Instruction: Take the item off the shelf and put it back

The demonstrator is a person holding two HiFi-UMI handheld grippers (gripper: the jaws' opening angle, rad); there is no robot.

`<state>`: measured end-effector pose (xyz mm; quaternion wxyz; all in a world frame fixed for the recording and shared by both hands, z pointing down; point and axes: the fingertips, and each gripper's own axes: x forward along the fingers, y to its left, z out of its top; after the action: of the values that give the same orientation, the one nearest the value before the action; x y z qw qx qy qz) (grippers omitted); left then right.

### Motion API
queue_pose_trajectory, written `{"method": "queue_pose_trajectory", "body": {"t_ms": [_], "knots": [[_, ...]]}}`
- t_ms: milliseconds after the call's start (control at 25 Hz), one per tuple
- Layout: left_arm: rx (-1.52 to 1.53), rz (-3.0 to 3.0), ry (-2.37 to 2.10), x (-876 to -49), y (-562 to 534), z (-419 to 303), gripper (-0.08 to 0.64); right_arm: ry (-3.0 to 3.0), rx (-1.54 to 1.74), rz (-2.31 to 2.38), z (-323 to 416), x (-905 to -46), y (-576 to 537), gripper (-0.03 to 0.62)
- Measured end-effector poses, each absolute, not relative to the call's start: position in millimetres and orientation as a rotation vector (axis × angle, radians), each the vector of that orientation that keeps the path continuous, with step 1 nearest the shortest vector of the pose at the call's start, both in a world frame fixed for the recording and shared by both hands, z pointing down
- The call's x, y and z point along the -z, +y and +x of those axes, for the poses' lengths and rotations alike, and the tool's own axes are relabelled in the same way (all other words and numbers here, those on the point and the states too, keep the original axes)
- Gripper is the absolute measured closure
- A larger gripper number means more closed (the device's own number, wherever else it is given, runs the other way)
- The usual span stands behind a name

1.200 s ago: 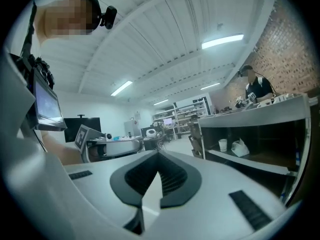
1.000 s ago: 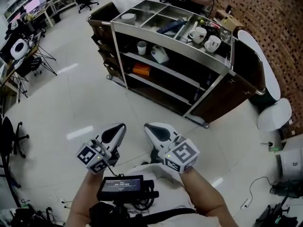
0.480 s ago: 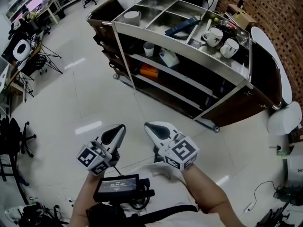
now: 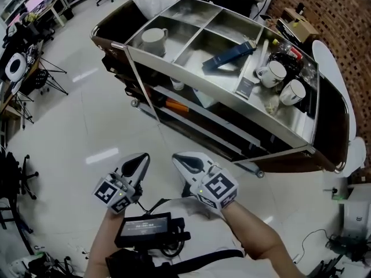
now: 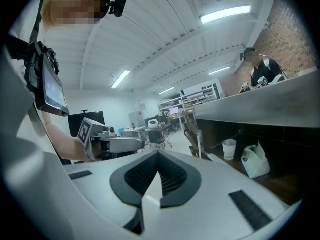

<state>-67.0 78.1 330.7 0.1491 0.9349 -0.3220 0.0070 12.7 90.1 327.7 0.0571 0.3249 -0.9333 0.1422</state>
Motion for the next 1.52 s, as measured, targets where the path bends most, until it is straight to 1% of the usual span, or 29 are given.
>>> {"method": "queue_pose_trajectory", "body": {"t_ms": [160,320,560,680,760,920,960,1000,1040,1200,1320,1400,1520], "knots": [[-0.038,2.699,-0.915,-342,30,-66,0.56,-2.778,-0.444,1.009,18,-341,49,0.588],[-0.063,2.706,-0.836,-350,1,-68,0.56,-2.657,-0.425,1.154,29,-360,13,0.588],[-0.141,2.725,-0.713,-375,-38,-89,0.56,-2.454,-0.297,1.331,32,-389,-37,0.586],[-0.165,2.727,-0.647,-375,-53,-96,0.56,-2.442,-0.223,1.263,18,-400,-53,0.584],[-0.166,2.722,-0.634,-374,-60,-99,0.56,-2.477,-0.239,1.216,10,-408,-63,0.58],[-0.162,2.714,-0.644,-382,-66,-105,0.56,-2.446,-0.323,1.311,16,-420,-87,0.575],[-0.156,2.707,-0.629,-382,-64,-103,0.56,-2.413,-0.321,1.333,19,-425,-93,0.519],[-0.151,2.7,-0.614,-382,-62,-101,0.56,-2.371,-0.314,1.352,22,-432,-99,0.419],[-0.147,2.693,-0.607,-383,-60,-100,0.56,-2.327,-0.307,1.372,25,-439,-106,0.345],[-0.133,2.668,-0.65,-393,-61,-105,0.558,-2.223,-0.39,1.537,43,-460,-141,0.226],[-0.084,2.635,-0.688,-396,-63,-109,0.559,-2.162,-0.554,1.677,56,-484,-179,0.179],[-0.067,2.611,-0.694,-394,-59,-108,0.56,-2.109,-0.596,1.709,59,-506,-198,0.179],[-0.04,2.567,-0.754,-395,-54,-108,0.56,-2.064,-0.566,1.739,69,-523,-218,0.179]]}}
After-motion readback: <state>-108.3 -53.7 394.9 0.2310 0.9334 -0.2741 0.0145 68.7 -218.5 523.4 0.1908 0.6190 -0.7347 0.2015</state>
